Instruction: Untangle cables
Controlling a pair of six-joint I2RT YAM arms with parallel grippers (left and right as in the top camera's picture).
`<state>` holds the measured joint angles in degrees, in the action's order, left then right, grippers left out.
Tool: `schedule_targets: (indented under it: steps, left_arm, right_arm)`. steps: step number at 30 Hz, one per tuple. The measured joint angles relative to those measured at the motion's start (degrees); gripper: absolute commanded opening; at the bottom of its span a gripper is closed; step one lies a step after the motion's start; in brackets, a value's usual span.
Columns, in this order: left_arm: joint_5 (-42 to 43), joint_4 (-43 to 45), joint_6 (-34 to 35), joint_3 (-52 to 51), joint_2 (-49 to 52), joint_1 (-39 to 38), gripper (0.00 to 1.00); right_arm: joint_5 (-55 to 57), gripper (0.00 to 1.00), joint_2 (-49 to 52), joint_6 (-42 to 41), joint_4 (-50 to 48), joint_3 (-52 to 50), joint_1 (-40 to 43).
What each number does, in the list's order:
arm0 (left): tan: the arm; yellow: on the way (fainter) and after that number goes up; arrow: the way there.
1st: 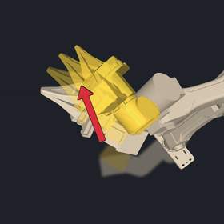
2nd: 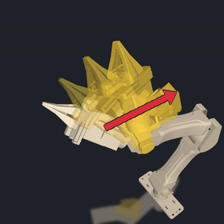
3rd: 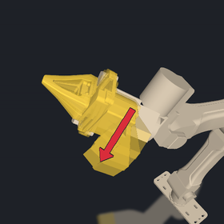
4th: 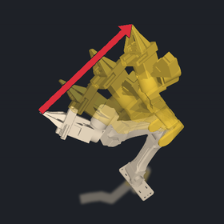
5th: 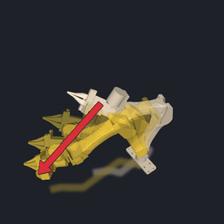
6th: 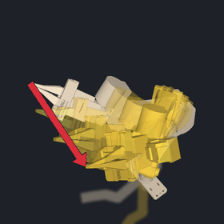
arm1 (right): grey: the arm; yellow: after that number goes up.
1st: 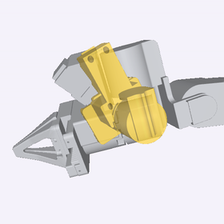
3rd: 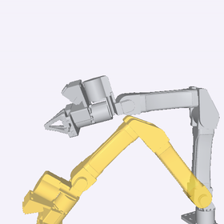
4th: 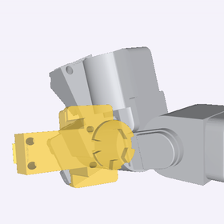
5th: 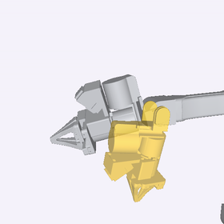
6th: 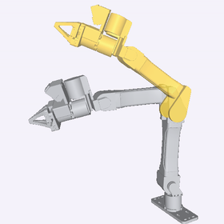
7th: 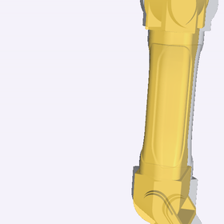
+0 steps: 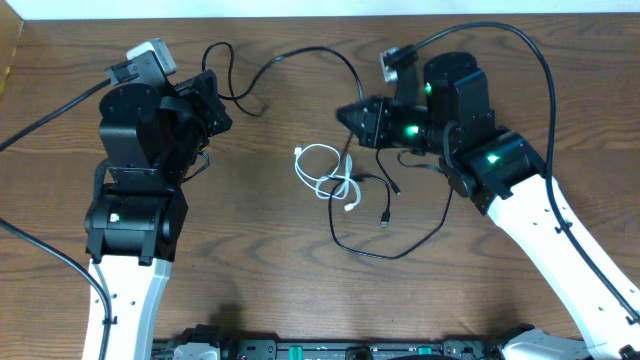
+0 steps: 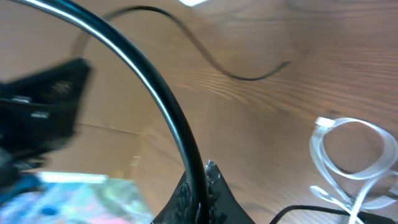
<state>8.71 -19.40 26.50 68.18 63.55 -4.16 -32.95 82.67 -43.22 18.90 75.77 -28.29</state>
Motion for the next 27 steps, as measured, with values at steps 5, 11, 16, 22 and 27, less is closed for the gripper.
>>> schedule_targets:
  steps: [5,11,16,22,27]
  left_arm:
    - [0.02,-0.63,0.00,0.00,0.00,0.00,0.08]
    - [0.22,-1.38,0.00,0.00,0.00,0.00,0.07]
    - [0.42,-2.14,-0.02,0.00,0.00,0.00,0.08]
    - [0.48,-3.34,-1.05,0.00,0.15,0.00,0.07]
    - [4.11,-2.67,-1.03,0.00,0.57,0.00,0.07]
  right_arm:
    - [-0.31,0.01,0.85,-5.01,-2.34,0.00,-0.90]
    - [-0.61,0.01,8.02,-10.64,-8.39,-0.04,-2.78]
    - [-7.41,0.01,11.54,-13.84,-21.20,-0.55,-2.75]
    - [-14.47,0.01,7.06,-16.76,-29.44,-0.48,0.66]
    - [-15.67,0.01,3.96,-13.51,-25.92,-0.17,6.82]
